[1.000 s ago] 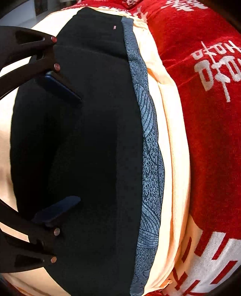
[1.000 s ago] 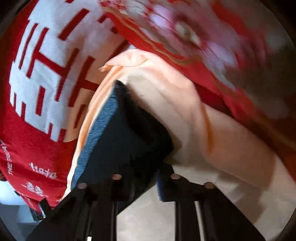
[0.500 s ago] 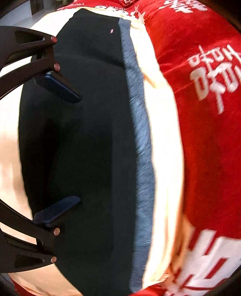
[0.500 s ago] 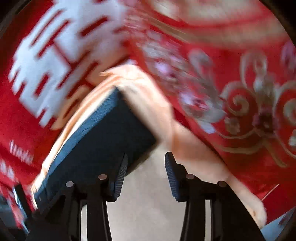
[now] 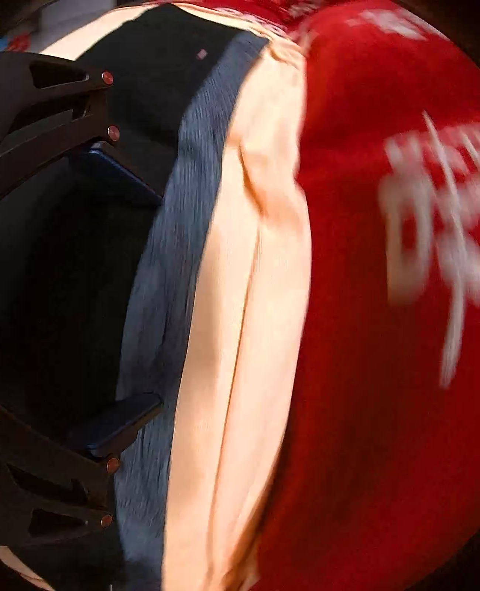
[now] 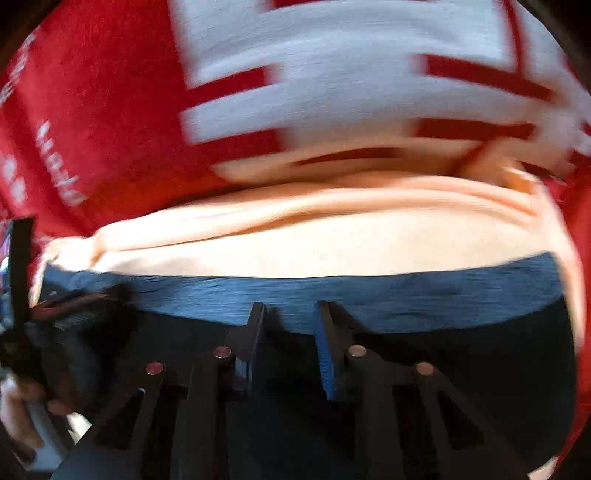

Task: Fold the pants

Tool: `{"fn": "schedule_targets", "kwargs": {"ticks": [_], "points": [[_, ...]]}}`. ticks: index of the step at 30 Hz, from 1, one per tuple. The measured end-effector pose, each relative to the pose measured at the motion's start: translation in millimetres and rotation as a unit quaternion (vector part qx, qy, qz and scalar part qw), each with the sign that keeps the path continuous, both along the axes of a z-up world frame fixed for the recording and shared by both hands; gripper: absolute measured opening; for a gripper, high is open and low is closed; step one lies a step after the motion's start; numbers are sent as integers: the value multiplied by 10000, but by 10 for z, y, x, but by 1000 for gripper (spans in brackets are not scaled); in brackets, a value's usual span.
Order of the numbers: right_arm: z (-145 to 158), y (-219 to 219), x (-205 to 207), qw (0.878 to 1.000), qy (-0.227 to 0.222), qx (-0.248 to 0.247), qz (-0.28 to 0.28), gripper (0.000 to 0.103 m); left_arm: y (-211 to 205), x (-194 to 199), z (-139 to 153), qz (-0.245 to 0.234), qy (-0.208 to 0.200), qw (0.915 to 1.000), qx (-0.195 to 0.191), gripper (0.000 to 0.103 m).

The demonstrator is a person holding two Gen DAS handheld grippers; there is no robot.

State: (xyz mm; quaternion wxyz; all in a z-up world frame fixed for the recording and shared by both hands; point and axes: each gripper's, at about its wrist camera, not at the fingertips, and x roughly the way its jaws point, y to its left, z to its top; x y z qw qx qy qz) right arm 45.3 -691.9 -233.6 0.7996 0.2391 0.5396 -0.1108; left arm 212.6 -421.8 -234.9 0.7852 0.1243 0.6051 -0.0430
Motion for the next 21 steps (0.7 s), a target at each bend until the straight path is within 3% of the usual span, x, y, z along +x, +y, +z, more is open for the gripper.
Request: {"fn": "schedule_targets", "kwargs": {"ticks": [2,4,6,10,14,17,21], "points": [[-15,-231,-124,9993,33,192,-316,27,326,131,-20,240,100,9996,-106,103],[28,-299,-186,9990,151,55,-417,28,571,242,-25,375,175,9990,-156,103],[106,-293,-260,9978,342,-161,-539,32,739,274,50,348,89,9994,18,103],[279,-77,-446,9968,282,251,-711,34,1129,264,151,351,250,9988,237,103],[440,607,-596,9913,-22,1186,-578,41,1610,118,269,277,362,9989,145,103],[372,1427,-600,9710,-213,2329,-496,44,1960,-46,359,265,469,9985,42,103],[168,2418,-431,9469,-228,3183,-384,44,2305,78,573,45,239,9997,-2,103]]}}
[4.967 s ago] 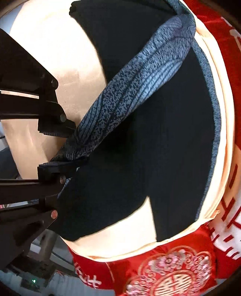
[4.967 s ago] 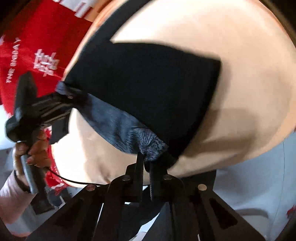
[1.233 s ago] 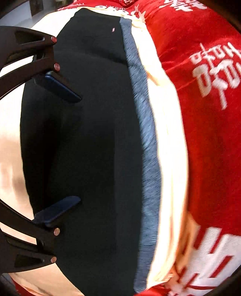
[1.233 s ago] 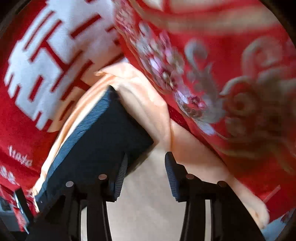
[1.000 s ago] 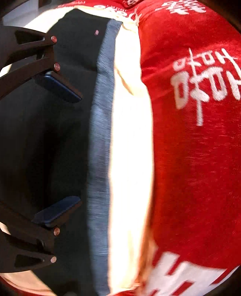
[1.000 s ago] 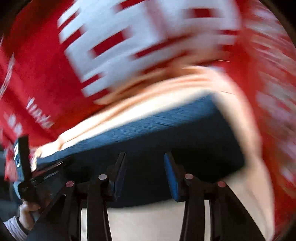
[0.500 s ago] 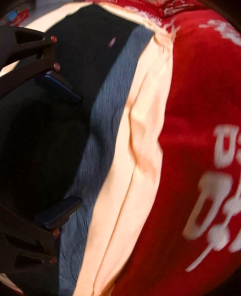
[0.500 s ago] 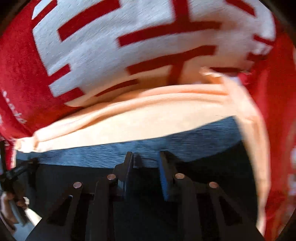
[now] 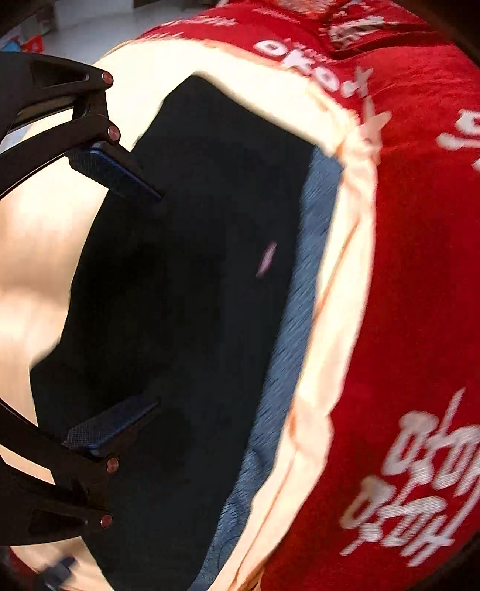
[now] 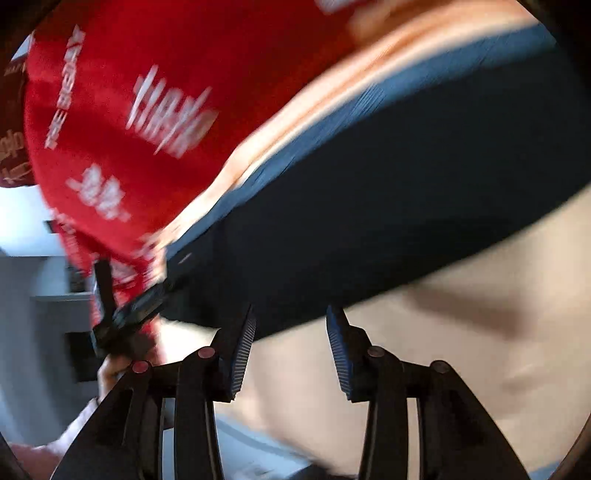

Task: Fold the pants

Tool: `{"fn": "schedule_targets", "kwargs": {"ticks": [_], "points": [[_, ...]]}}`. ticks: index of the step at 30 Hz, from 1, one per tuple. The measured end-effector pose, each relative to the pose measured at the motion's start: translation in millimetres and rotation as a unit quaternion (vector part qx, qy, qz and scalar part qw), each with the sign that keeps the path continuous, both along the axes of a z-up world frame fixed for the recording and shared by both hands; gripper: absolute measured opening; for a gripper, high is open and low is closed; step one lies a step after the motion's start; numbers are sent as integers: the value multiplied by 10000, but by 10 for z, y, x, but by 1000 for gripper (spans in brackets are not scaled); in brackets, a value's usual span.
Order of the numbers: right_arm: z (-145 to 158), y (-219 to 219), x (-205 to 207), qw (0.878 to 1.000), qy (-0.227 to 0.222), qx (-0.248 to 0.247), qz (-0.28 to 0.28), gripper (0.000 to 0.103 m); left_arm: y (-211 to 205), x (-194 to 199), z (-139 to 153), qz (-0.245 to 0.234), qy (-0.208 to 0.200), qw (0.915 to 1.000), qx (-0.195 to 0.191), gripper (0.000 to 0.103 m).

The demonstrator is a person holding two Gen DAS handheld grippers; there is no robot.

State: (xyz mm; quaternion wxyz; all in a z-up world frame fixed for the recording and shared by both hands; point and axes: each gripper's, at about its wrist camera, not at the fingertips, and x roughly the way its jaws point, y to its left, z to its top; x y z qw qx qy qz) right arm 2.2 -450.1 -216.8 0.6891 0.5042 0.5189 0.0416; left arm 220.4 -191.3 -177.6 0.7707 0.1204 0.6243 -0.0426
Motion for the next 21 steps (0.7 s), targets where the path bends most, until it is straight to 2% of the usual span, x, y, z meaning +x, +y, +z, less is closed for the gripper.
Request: {"fn": "schedule_targets", "kwargs": {"ticks": [2,4,6,7,8,9,13,16,19,21], "points": [[-121,284,81,9998,-22,210,10,44,181,132,12,-200,-265,9992,210,103],[-268,560,161,9989,6,464,-74,44,295,164,-71,-302,-326,9980,457,103],[-372,598,177,9978,111,640,-165,44,528,246,-385,-317,-151,9962,791,103],[-453,668,270,9973,146,692,-190,44,627,249,-486,-257,-43,9972,702,103],[-532,725,315,9969,173,733,-206,44,728,232,-488,-167,-118,9992,352,103],[-551,753,317,9968,159,758,-213,44,771,209,-471,-155,-159,9996,182,103],[-507,671,197,9974,149,685,-179,44,784,213,-485,-287,-200,9993,166,103],[-520,656,342,9966,262,738,-266,43,832,242,-485,-356,-136,9993,54,103],[-309,594,439,9992,177,288,-232,10,853,251,-454,-472,-53,9989,33,103],[-176,576,387,9996,103,74,-241,7,895,275,-457,-571,-32,9984,22,103]]}}
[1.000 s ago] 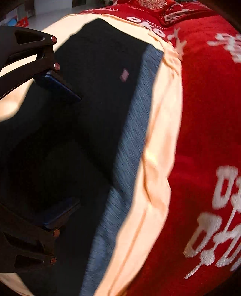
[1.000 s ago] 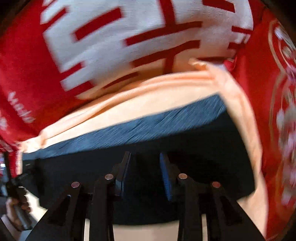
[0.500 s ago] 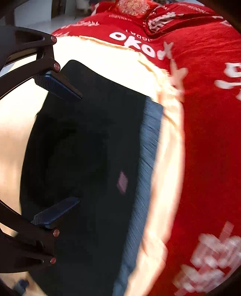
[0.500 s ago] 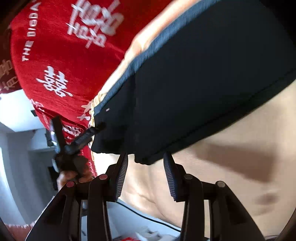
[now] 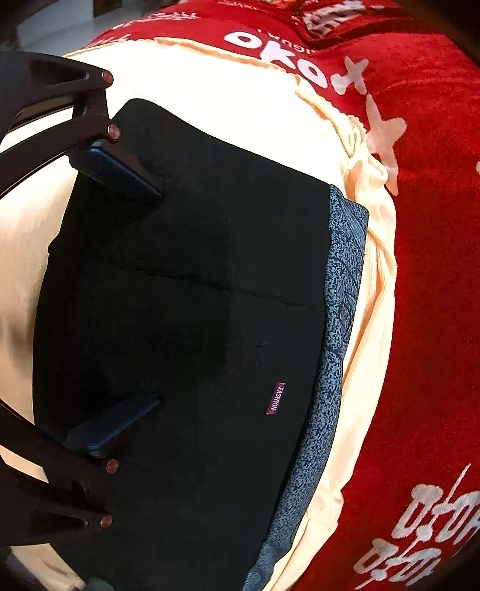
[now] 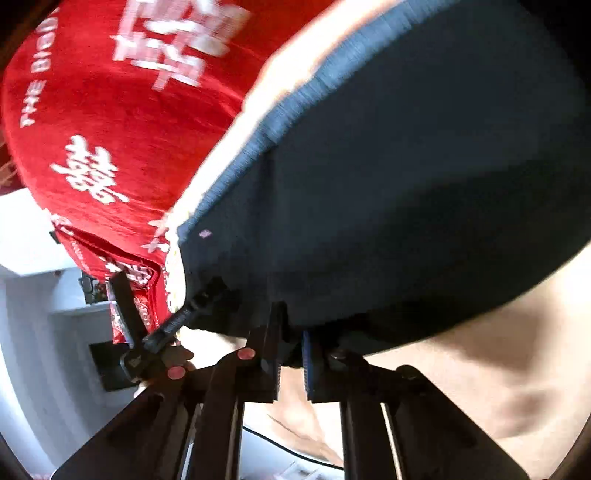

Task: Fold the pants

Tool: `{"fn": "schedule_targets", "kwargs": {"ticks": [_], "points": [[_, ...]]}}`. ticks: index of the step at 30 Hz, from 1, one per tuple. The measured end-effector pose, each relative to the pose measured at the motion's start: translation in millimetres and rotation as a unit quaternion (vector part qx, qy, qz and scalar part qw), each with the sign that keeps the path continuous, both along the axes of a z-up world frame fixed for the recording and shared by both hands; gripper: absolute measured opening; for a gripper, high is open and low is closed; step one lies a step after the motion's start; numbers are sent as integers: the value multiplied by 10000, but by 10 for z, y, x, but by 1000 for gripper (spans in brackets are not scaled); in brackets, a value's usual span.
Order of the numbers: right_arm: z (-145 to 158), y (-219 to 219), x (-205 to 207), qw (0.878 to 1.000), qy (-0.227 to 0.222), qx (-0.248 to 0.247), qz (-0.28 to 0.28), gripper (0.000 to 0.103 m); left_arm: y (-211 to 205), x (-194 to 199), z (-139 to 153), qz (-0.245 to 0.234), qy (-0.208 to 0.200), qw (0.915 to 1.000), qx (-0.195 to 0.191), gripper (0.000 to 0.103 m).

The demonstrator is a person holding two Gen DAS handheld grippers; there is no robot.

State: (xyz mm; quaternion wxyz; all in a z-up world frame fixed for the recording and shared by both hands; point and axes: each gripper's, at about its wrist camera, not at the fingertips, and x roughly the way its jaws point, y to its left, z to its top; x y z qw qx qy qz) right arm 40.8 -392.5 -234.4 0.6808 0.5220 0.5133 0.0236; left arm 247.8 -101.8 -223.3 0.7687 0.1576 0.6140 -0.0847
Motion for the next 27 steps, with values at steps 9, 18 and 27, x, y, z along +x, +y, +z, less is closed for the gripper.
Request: {"fn": "schedule_targets", "kwargs": {"ticks": [9,18,27], "points": [[-111,-3,-449,9974,572,-278,337,7,-72,-209,78,-280,-177,9992,204,103],[373,-803,-88,9646,478,-2434,899,31,-1179,-819,357,-916,67,9943,-539,103],[258,-888,-642,9747,526,-2085,606,29,-1384,-1304,27,-975,149,9941,-451,103]]}}
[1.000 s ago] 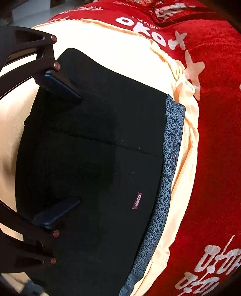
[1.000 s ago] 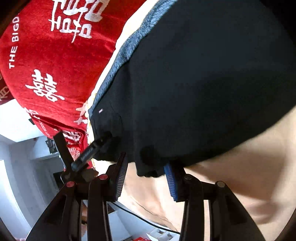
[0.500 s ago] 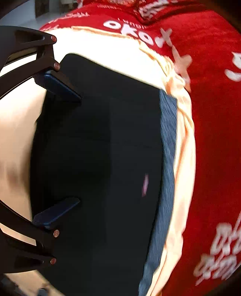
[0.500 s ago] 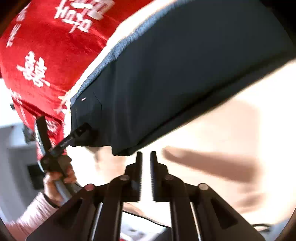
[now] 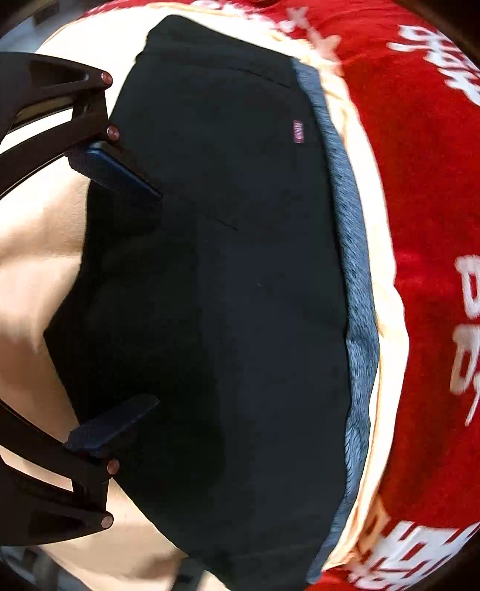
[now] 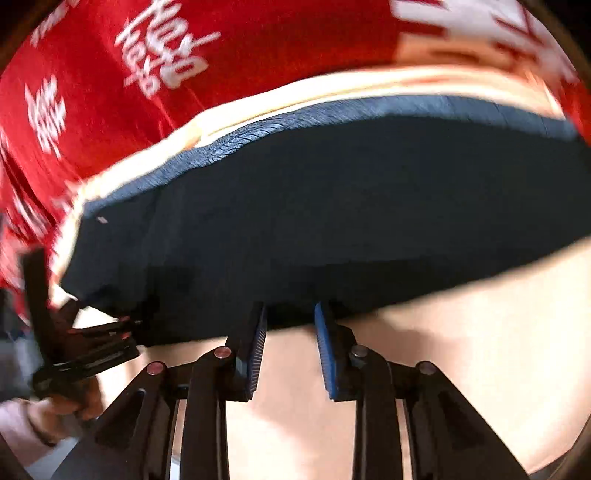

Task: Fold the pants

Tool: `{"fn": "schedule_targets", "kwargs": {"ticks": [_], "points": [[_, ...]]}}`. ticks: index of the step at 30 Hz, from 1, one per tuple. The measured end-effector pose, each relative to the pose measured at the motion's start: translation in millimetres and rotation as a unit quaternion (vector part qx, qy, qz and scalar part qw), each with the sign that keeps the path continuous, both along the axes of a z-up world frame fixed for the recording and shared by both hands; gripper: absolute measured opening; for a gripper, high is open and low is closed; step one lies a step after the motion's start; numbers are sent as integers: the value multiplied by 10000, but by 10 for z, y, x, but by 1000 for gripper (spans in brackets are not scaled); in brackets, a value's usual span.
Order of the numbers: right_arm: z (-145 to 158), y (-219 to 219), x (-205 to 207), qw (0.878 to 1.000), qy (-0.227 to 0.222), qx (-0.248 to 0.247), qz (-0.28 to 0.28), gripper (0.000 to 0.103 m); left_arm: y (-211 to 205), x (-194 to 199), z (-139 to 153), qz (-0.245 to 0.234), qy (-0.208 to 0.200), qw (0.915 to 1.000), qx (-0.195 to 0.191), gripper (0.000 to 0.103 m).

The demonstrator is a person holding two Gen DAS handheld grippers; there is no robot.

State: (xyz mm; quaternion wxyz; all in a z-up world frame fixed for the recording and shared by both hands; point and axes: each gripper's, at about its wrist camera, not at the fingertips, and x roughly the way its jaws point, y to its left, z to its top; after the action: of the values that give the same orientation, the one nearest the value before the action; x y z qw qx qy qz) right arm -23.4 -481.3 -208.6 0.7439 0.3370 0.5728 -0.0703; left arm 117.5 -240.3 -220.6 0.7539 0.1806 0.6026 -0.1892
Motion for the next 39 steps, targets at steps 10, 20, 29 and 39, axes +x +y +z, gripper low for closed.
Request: {"fn": "schedule_targets", "kwargs": {"ticks": [10,20,29,39], "points": [[-187,-307,-86,9853,-122,1090,-1313,21,-54,-18,8,52,2,10000,78,103],[33,-324,-287,9943,333,287,-966,18,-141,113,233,62,41,9999,144,103],[103,-357,1019,9980,-28,-533,326,39,-524,1262,31,913,-308,9946,378,103],[-50,-741,792,9928,372,-1117,240,38,-456,1422,-105,697,-259,9934,875,103]]}}
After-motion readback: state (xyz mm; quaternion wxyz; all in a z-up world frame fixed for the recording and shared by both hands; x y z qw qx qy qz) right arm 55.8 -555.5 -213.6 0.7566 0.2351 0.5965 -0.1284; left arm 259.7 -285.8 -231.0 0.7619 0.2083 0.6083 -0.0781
